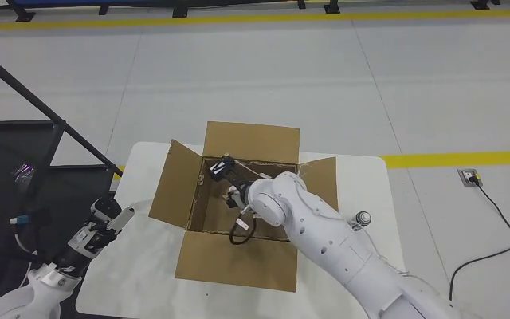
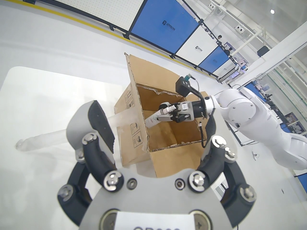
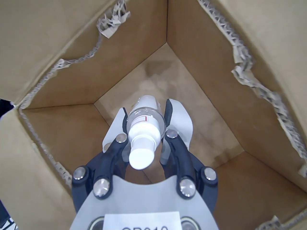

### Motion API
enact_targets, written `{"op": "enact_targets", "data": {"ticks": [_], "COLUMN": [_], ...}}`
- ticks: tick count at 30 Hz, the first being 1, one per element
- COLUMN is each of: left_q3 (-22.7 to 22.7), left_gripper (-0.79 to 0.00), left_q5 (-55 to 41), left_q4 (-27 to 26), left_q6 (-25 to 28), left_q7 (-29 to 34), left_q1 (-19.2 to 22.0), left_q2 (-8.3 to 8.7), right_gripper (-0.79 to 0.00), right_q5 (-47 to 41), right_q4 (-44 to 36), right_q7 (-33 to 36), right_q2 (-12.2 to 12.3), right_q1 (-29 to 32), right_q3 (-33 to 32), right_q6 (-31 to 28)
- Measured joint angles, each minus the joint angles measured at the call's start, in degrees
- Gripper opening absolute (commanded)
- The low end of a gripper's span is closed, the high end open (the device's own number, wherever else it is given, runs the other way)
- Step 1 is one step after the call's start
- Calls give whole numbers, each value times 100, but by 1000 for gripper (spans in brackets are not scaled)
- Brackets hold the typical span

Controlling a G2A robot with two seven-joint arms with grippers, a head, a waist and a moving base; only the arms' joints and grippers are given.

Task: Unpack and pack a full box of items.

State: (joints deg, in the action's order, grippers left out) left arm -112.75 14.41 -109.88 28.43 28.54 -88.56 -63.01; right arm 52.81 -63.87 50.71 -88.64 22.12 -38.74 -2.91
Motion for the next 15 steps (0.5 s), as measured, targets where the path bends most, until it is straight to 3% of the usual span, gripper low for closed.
{"op": "enact_targets", "data": {"ticks": [8, 15], "left_q3": [0, 0], "left_gripper": [0, 0], "left_q5": [0, 0], "left_q4": [0, 0], "left_q6": [0, 0], "left_q7": [0, 0], "left_q1": [0, 0], "left_q2": [0, 0], "right_gripper": [-785, -785], "right_q5": [1309, 2017], "right_q4": [-2983, -4707], "right_q7": [860, 1307], "right_q2": [628, 957], "right_q1": [1496, 2604], "right_q3": [-1392, -2955], "right_q6": [463, 473]}}
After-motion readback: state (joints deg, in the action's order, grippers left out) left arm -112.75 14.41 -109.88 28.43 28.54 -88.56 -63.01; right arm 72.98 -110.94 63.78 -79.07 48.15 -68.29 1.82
